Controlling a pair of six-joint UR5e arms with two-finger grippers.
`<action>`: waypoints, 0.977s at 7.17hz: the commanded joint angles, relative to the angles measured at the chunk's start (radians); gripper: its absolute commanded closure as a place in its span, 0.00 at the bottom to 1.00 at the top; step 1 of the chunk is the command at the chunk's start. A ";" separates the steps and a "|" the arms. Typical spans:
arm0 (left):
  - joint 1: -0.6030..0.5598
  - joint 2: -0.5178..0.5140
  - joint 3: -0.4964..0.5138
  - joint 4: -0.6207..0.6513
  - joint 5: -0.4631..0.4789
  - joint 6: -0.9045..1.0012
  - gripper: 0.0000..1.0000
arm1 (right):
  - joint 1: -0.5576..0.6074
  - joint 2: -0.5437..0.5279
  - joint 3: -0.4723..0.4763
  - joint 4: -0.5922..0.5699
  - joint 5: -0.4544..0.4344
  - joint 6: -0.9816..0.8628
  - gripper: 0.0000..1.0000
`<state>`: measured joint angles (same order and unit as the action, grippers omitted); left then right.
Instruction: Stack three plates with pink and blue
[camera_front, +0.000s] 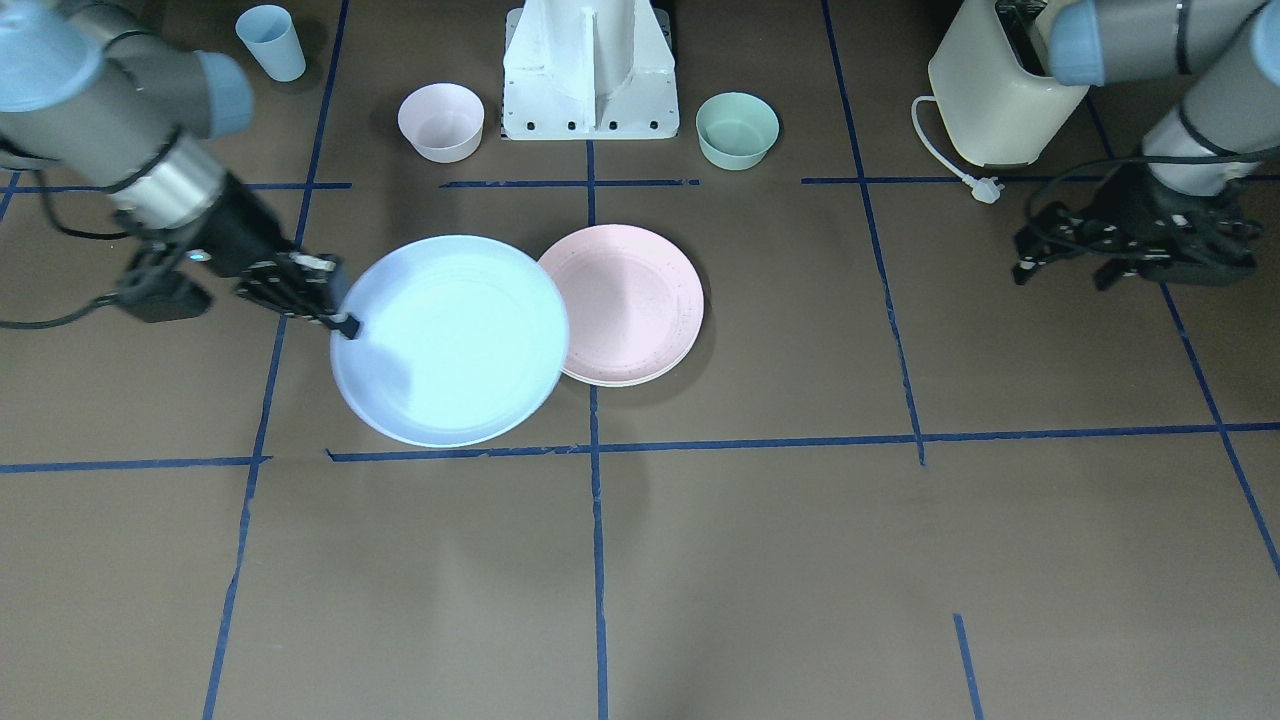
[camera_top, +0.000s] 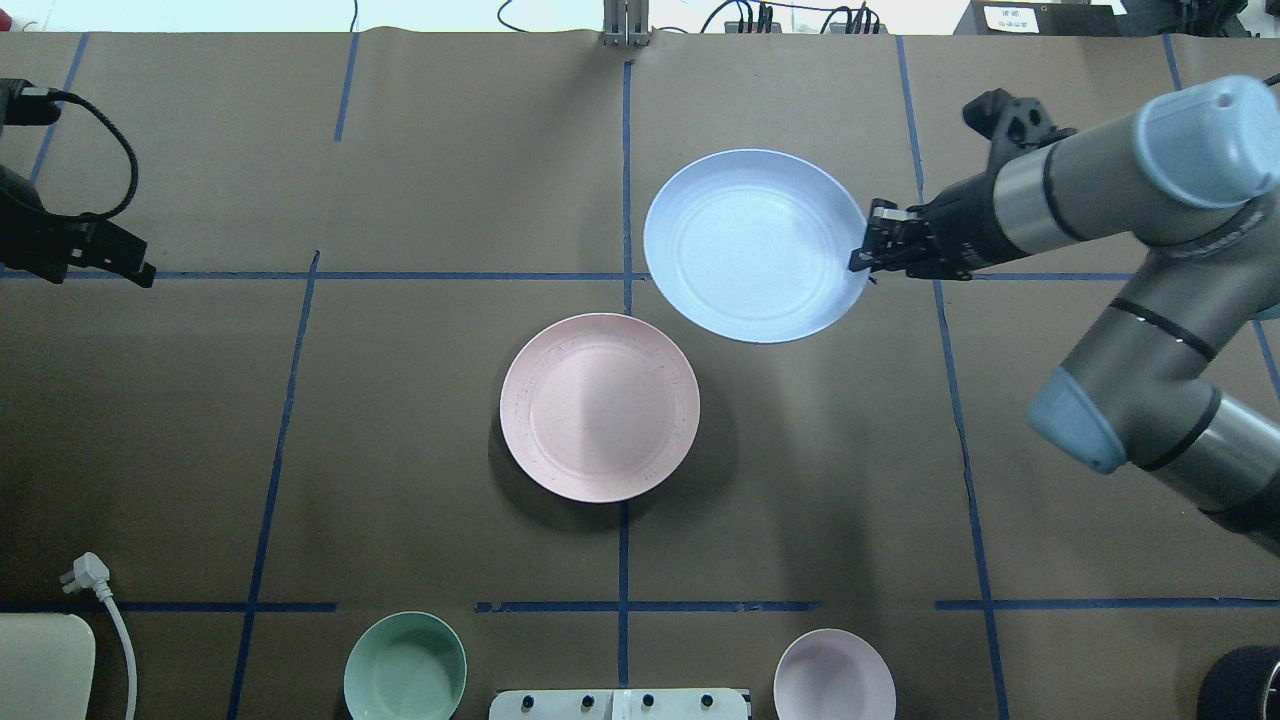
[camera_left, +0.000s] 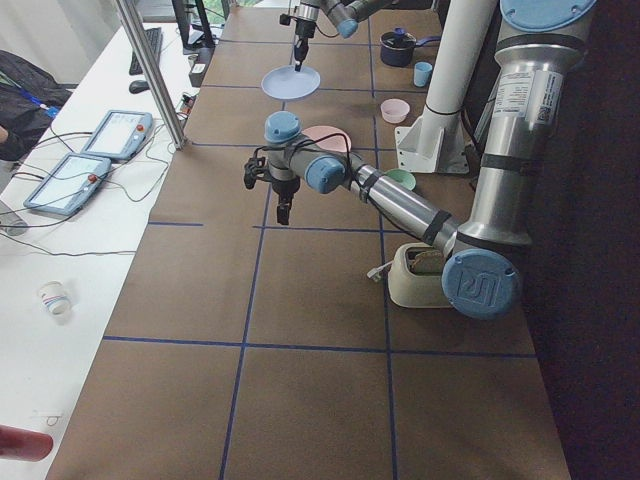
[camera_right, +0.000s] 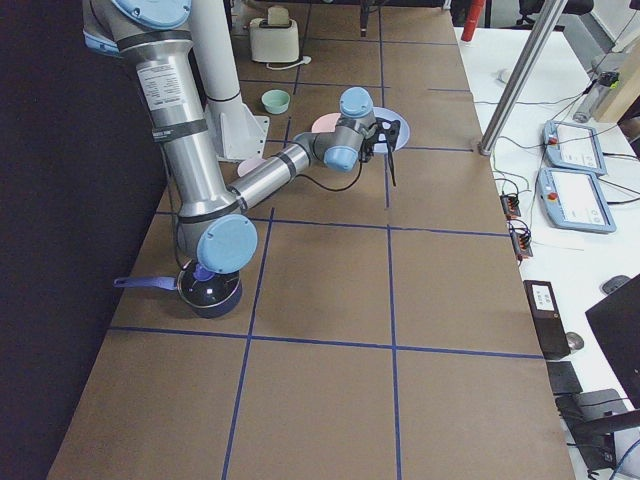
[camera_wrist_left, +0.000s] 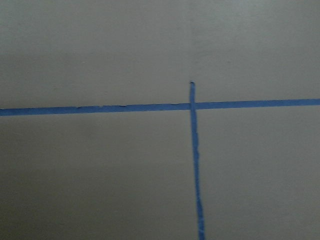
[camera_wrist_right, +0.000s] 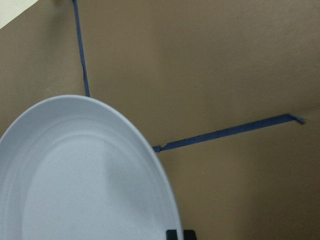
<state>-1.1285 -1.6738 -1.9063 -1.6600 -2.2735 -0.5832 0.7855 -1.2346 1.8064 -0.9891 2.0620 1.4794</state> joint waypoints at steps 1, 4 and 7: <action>-0.072 0.017 0.068 -0.001 -0.009 0.143 0.00 | -0.197 0.070 0.023 -0.101 -0.209 0.047 1.00; -0.085 0.019 0.088 -0.004 -0.009 0.149 0.00 | -0.299 0.076 0.022 -0.109 -0.316 0.052 1.00; -0.146 0.071 0.114 -0.006 -0.029 0.288 0.00 | -0.328 0.076 0.022 -0.109 -0.329 0.053 0.99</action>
<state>-1.2483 -1.6179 -1.8064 -1.6656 -2.2885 -0.3452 0.4715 -1.1583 1.8286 -1.0982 1.7427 1.5320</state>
